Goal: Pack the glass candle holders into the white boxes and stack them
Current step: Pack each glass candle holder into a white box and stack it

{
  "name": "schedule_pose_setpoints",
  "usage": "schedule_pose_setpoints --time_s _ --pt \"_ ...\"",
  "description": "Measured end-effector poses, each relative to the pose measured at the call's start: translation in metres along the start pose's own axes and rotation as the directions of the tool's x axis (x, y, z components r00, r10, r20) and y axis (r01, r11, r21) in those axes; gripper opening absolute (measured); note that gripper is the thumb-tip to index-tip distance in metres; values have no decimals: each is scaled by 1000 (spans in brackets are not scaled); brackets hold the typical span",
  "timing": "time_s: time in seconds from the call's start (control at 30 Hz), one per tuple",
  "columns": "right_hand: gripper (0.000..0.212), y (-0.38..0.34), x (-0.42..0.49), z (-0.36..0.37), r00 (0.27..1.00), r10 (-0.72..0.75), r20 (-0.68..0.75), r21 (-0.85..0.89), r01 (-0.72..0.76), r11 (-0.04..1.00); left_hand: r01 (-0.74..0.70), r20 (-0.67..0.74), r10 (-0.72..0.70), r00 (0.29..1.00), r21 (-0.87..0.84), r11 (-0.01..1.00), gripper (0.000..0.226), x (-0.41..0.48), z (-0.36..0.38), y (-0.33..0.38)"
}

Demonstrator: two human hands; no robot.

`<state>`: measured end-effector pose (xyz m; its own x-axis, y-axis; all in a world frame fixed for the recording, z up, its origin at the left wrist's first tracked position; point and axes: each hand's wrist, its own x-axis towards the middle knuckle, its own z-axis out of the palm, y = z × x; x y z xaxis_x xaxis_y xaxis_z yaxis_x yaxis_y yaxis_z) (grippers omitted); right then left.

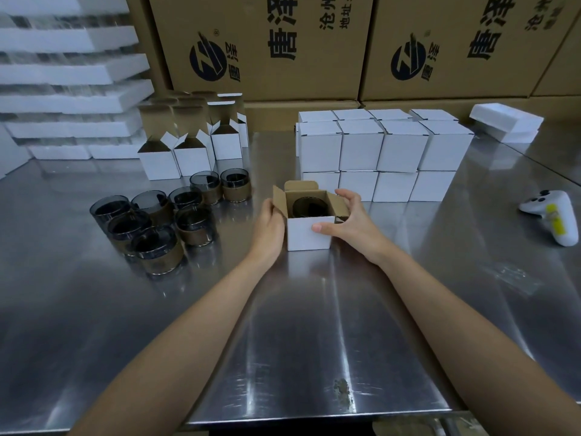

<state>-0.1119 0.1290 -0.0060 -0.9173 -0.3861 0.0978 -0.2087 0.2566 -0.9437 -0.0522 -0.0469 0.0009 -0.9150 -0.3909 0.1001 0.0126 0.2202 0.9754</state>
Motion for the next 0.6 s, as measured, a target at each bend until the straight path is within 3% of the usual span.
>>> schedule_pose_setpoints --time_s 0.13,0.23,0.3,0.47,0.6 --pt "88 -4 -5 5 997 -70 17 -15 71 997 4 88 3 996 -89 996 33 2 -1 -1" --pt "95 -5 -6 8 995 -94 21 -34 95 995 3 135 24 991 -196 981 13 -1 -5 2" --pt "93 -8 -7 8 997 -74 33 -24 75 997 -10 123 40 992 -238 971 16 0 -7 3" --pt "41 -14 -14 16 984 -145 100 -79 153 985 10 111 23 994 -281 960 20 1 -7 8" --pt "70 -16 -21 24 953 -260 158 -289 296 910 42 142 9 990 -354 934 25 2 -9 9"
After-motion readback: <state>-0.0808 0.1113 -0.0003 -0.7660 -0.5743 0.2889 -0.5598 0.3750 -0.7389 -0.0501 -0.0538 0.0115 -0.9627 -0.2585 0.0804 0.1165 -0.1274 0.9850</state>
